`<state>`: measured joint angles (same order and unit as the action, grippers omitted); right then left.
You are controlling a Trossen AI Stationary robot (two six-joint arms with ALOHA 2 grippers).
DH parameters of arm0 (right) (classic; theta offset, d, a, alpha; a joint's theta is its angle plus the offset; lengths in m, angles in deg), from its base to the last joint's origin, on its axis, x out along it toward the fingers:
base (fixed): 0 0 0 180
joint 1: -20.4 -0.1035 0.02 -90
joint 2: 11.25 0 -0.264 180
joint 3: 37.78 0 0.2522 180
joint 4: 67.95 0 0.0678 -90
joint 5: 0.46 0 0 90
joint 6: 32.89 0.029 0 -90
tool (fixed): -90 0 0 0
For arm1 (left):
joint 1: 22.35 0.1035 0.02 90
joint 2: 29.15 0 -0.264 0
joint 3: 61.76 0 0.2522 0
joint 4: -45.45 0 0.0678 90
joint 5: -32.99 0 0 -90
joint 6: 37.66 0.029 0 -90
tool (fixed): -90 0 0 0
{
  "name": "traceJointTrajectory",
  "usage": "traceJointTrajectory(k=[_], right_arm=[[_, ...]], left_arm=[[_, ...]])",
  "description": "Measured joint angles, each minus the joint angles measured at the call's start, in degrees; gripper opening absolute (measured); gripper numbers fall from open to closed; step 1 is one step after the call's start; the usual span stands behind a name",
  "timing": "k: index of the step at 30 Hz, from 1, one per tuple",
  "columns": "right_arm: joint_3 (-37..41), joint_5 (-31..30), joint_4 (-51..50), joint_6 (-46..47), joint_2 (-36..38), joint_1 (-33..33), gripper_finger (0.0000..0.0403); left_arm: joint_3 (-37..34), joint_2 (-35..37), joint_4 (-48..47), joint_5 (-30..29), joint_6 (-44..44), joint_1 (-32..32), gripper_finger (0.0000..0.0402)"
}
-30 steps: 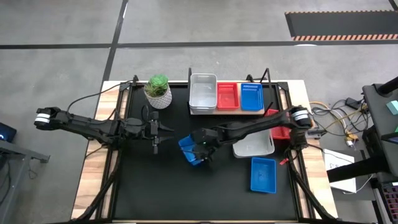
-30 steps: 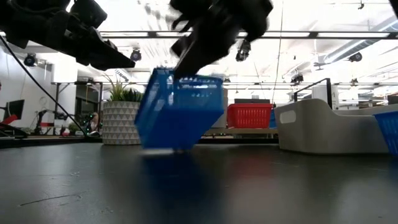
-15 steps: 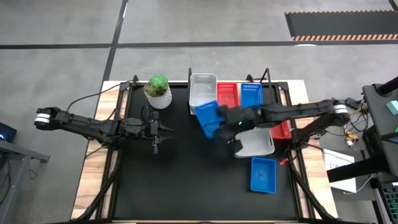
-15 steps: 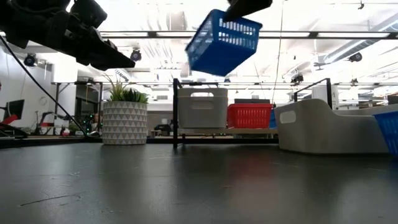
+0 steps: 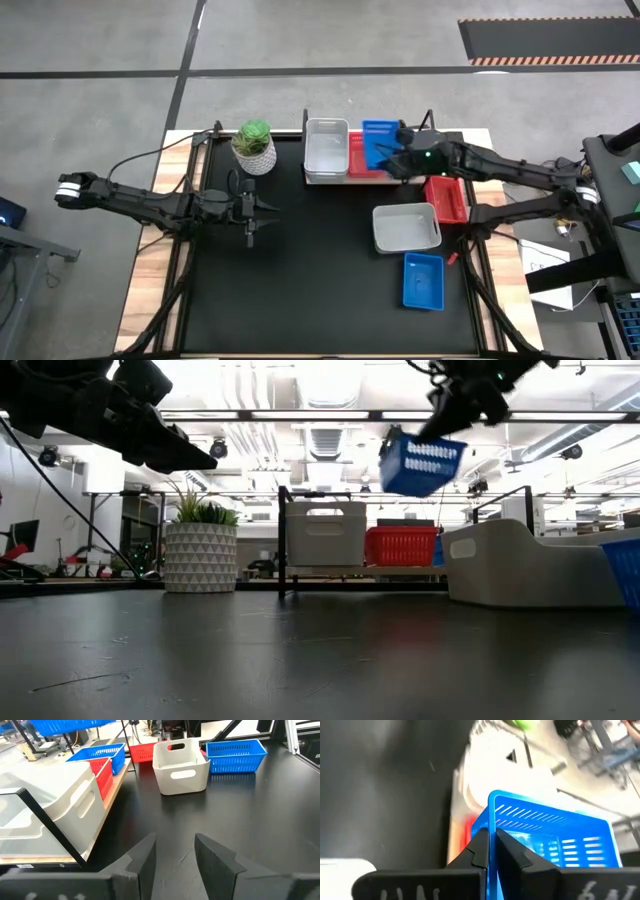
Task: Stack baskets on shelf by color
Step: Stack the left blue bin on the blue bin on the shelf
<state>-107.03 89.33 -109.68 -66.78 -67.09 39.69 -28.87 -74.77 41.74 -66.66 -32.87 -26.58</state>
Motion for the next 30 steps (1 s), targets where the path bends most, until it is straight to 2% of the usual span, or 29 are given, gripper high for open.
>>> traceJointTrajectory(k=[5,11,20,30], right_arm=[[6.3,0.0,0.7,0.2,3.2,6.5,0.0011],[12.8,0.2,7.2,-2.3,4.9,10.8,0.0011],[14.0,0.2,8.2,-4.7,4.9,12.4,0.0011],[13.8,0.2,0.6,-5.7,5.9,12.8,0.0011]], left_arm=[[0.0,-0.1,0.0,0.0,0.0,0.0,0.0118],[0.0,-0.1,0.0,0.0,0.0,0.0,0.0118],[0.0,-0.1,-0.1,0.0,0.0,0.0,0.0118],[0.0,-0.1,-0.1,0.0,0.3,0.0,0.0118]])
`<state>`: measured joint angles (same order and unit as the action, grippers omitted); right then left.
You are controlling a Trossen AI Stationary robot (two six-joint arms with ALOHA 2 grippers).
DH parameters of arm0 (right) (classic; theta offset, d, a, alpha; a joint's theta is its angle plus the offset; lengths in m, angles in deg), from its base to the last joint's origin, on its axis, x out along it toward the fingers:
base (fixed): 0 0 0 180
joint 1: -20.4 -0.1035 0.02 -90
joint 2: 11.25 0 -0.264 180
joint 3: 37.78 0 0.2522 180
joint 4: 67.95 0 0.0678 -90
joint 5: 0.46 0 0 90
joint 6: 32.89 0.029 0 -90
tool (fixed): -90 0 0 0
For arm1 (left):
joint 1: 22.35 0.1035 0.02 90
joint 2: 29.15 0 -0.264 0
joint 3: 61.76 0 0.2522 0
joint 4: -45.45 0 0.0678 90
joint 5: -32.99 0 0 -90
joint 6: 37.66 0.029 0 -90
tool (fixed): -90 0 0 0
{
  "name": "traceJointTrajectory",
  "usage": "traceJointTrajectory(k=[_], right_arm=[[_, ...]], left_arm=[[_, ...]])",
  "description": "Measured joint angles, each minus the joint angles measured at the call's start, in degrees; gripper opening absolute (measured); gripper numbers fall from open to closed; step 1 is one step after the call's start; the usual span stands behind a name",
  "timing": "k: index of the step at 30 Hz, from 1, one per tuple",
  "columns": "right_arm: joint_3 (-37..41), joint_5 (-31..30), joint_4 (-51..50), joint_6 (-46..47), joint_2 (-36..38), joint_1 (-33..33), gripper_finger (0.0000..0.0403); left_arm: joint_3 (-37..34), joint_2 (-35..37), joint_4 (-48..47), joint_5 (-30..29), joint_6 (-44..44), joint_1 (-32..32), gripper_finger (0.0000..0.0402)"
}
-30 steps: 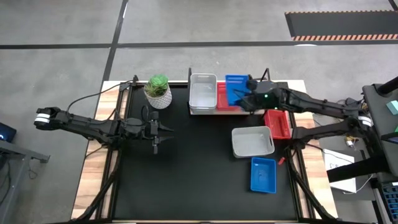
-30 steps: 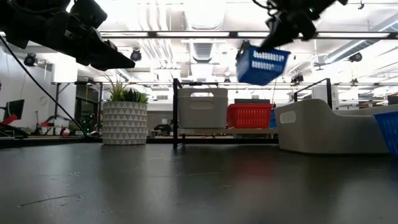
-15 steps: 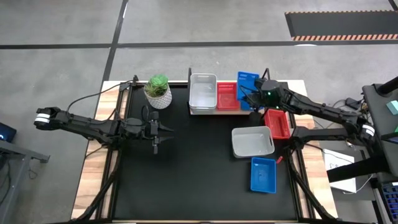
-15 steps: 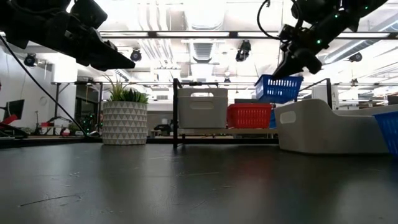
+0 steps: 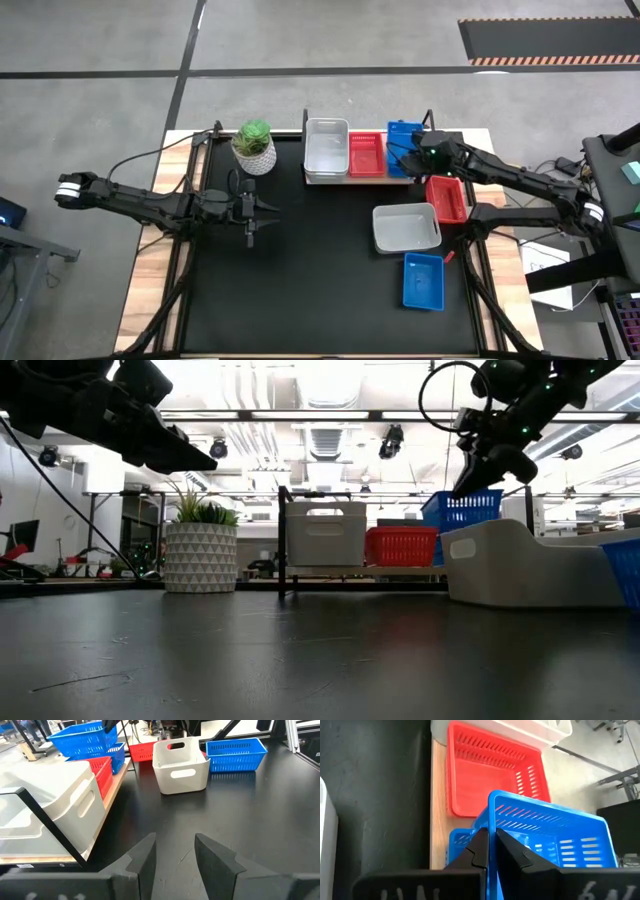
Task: Stack baskets on shelf by color
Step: Stack the left blue bin on the blue bin on the shelf
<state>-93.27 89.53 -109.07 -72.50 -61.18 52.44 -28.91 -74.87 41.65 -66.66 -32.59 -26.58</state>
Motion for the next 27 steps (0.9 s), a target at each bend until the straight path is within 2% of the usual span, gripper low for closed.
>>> traceJointTrajectory(k=[10,21,27], right_arm=[[0.1,0.0,-1.0,1.8,0.7,0.1,0.0011],[0.9,0.0,-1.1,1.8,-2.3,0.0,0.0011],[0.9,-0.1,-1.0,3.0,-3.1,0.0,0.0029]], left_arm=[[0.0,0.0,0.0,0.0,0.0,0.0,0.0118],[0.0,0.0,0.0,0.0,-0.1,0.0,0.0118],[0.0,0.0,0.0,0.0,-0.2,0.0,0.0118]])
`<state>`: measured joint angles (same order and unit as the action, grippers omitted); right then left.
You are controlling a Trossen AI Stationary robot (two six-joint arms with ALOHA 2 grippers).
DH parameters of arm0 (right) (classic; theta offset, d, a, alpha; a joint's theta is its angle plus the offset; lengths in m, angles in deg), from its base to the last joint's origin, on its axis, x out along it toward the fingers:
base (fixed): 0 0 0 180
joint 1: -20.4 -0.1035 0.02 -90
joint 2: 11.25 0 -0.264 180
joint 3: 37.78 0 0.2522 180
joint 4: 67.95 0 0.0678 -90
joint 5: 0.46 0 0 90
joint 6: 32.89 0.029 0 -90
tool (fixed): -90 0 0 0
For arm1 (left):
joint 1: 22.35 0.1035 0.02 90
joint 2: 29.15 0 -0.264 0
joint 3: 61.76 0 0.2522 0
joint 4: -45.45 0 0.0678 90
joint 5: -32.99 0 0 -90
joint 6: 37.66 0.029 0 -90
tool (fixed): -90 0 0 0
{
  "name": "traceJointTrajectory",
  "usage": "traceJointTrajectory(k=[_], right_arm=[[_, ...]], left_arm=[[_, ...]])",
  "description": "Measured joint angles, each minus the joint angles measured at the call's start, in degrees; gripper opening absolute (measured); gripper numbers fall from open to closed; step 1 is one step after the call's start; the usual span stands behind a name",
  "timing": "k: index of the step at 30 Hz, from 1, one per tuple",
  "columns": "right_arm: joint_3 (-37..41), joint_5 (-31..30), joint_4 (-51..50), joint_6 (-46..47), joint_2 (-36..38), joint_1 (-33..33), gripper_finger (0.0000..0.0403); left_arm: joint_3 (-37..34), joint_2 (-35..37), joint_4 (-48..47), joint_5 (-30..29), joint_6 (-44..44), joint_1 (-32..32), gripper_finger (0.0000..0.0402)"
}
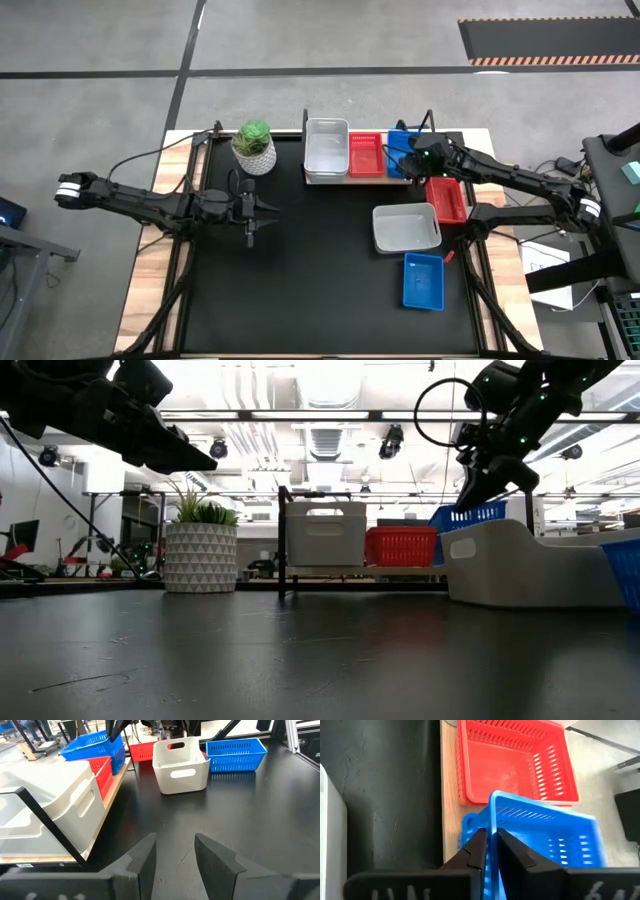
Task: Stack baskets on shelf by color
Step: Stack the left blue bin on the blue bin on the shelf
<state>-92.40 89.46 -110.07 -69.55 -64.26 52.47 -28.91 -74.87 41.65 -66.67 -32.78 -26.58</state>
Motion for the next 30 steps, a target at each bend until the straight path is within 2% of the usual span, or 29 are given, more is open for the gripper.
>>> traceJointTrajectory(k=[9,20,30], right_arm=[[0.0,0.0,0.1,-1.4,0.1,0.0,0.0069],[-0.3,-0.1,-0.7,2.2,0.1,0.0,0.0072],[-6.1,0.0,-5.4,6.9,0.1,0.0,0.0073]], left_arm=[[0.0,0.0,0.0,0.0,0.0,0.0,0.0118],[0.0,0.0,0.0,0.0,0.0,0.0,0.0118],[0.0,0.0,0.0,0.0,0.0,0.0,0.0118]])
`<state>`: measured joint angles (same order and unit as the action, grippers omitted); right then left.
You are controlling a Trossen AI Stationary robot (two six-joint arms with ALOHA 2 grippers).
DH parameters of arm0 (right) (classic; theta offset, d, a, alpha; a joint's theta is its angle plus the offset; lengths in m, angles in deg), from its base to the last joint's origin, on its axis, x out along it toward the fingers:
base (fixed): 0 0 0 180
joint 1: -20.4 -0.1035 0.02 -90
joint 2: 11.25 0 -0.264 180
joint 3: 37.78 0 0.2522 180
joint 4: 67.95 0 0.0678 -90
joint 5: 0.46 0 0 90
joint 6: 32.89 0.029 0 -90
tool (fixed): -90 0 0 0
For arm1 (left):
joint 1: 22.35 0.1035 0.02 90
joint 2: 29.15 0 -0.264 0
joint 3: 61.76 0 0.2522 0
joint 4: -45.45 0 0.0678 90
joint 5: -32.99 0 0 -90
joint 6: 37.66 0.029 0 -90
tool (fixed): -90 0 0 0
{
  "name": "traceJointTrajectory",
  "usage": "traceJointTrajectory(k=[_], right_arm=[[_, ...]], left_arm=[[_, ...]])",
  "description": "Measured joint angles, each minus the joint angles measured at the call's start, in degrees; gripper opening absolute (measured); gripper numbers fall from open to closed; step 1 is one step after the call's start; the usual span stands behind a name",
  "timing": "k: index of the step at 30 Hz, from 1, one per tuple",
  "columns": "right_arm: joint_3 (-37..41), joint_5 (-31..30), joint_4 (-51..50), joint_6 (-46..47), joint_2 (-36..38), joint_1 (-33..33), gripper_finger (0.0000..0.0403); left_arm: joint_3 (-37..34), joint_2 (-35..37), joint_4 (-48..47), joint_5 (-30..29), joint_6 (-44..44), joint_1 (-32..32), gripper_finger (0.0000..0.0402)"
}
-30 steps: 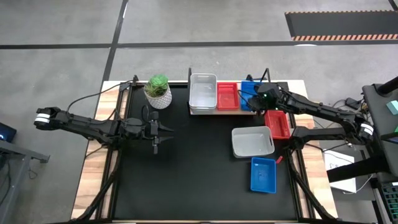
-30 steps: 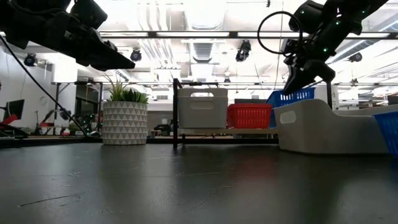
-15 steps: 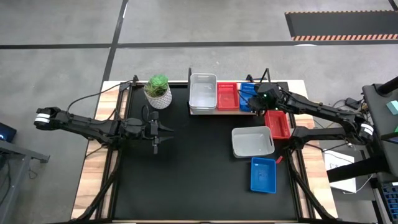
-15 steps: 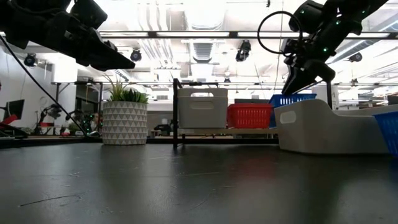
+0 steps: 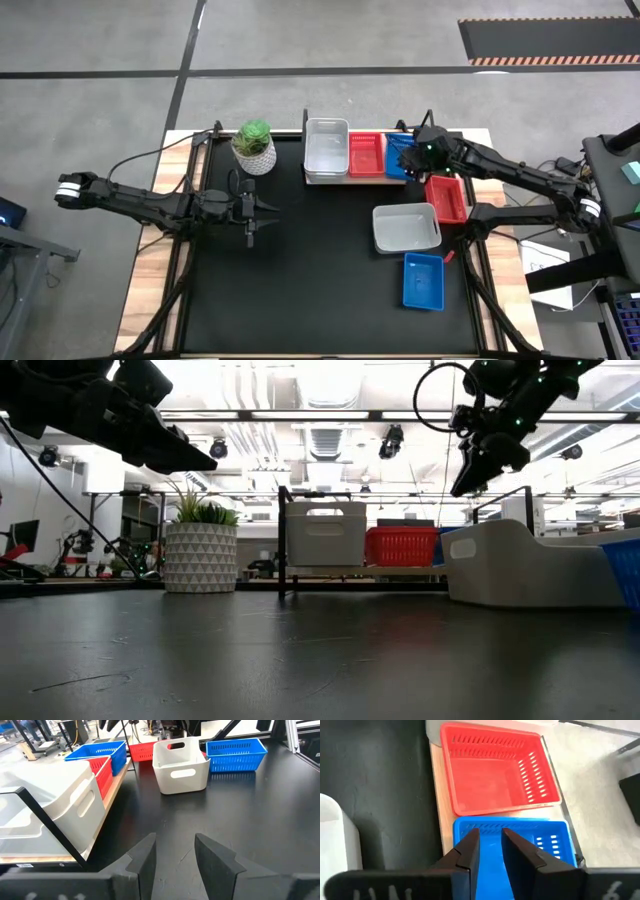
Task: Stack baskets on shelf by color
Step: Stack the left blue bin on the blue bin on the shelf
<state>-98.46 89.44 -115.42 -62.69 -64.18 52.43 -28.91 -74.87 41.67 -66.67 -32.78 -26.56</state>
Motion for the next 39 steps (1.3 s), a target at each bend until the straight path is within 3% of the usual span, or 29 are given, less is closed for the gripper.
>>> traceJointTrajectory(k=[10,17,23,27,39], right_arm=[[-4.7,0.1,-3.7,7.0,0.0,-0.3,0.0072],[-4.5,0.1,-4.2,12.5,-1.4,-1.5,0.0045],[-4.4,-1.6,-3.9,14.9,-5.6,-2.2,0.0012],[-4.4,-4.8,-3.7,14.7,-9.4,-2.2,0.0009],[-5.8,-4.5,-11.8,14.1,-16.1,-2.2,0.0009]], left_arm=[[0.0,0.0,0.0,0.0,0.0,0.0,0.0118],[0.0,0.0,0.0,0.0,0.0,0.0,0.0118],[0.0,0.0,0.0,0.0,0.0,0.0,0.0118],[0.0,0.0,0.0,0.0,0.0,0.0,0.0118],[0.0,0.0,0.0,0.0,0.0,0.0,0.0118]])
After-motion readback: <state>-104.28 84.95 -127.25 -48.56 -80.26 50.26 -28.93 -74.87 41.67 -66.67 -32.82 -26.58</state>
